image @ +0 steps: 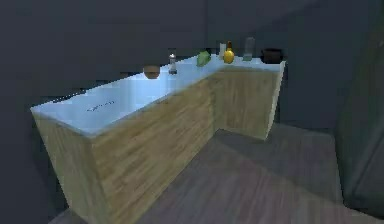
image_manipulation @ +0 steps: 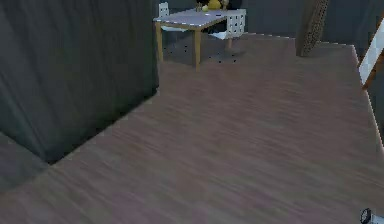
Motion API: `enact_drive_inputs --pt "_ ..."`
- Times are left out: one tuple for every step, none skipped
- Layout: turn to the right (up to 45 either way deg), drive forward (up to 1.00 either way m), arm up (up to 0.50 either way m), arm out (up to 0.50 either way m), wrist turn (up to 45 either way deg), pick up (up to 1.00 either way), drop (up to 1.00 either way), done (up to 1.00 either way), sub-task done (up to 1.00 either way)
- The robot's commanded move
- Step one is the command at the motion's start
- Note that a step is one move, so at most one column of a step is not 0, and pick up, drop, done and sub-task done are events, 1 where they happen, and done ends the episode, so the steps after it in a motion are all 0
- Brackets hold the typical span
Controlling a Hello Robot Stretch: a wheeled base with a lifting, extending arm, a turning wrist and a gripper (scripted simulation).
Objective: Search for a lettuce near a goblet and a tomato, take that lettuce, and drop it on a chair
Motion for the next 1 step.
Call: enact_drive_inputs --pt "45.0 0.00 0.00 0.00 0.0 0.00 0.00 0.00 0.00"
